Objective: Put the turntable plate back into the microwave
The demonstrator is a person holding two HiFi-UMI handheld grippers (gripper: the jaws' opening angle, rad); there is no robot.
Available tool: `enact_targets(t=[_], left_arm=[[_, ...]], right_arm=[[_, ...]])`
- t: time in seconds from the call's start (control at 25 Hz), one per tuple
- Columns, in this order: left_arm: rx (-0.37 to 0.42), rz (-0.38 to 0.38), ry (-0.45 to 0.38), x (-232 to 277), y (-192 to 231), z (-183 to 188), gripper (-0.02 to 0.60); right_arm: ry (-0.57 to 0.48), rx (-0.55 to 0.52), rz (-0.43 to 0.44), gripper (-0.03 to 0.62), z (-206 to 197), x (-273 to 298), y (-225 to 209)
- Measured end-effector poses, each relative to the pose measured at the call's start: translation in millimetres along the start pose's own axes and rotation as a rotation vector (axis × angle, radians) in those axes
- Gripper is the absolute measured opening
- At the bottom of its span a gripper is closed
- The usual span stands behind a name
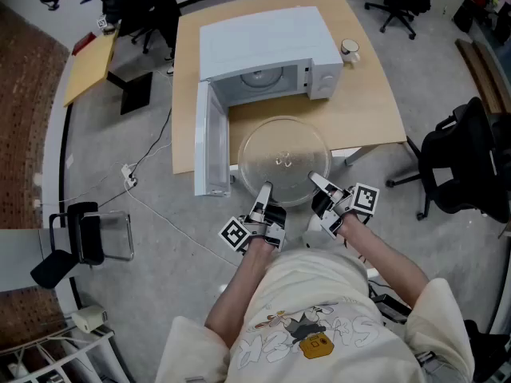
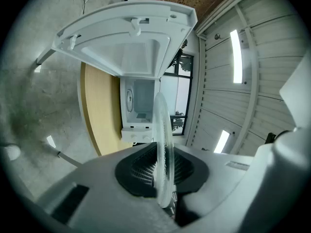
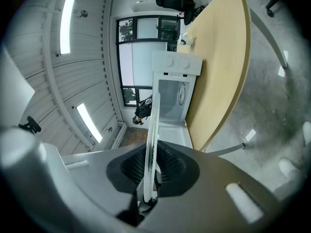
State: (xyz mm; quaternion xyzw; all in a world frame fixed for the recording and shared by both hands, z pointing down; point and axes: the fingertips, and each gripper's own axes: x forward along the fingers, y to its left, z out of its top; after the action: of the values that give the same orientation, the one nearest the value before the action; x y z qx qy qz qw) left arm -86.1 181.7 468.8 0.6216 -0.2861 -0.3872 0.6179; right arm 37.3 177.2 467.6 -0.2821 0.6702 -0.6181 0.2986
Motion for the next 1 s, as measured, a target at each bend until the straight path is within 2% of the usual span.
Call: enact_targets(t=[0.12, 0.28, 0.48, 1.0], left_arm=[[-0.035, -0.008, -0.003, 3, -6, -4, 0.028], [-0.010, -0.002, -0.007, 2, -3, -2, 0.028], [-0.027, -0.012, -0.008, 3, -7, -5, 0.028], [-0.002, 0.004, -0.029, 12, -7, -21, 0.028]], right_arm=[[0.004, -0.001, 0.003, 0.035, 1, 1, 1], [0.008, 0.000, 0.006, 0.035, 2, 1, 3], [0.014, -0.008, 0.009, 0.035, 2, 0, 4], [0.028, 0.021, 0.031, 0.036, 17, -10, 3]])
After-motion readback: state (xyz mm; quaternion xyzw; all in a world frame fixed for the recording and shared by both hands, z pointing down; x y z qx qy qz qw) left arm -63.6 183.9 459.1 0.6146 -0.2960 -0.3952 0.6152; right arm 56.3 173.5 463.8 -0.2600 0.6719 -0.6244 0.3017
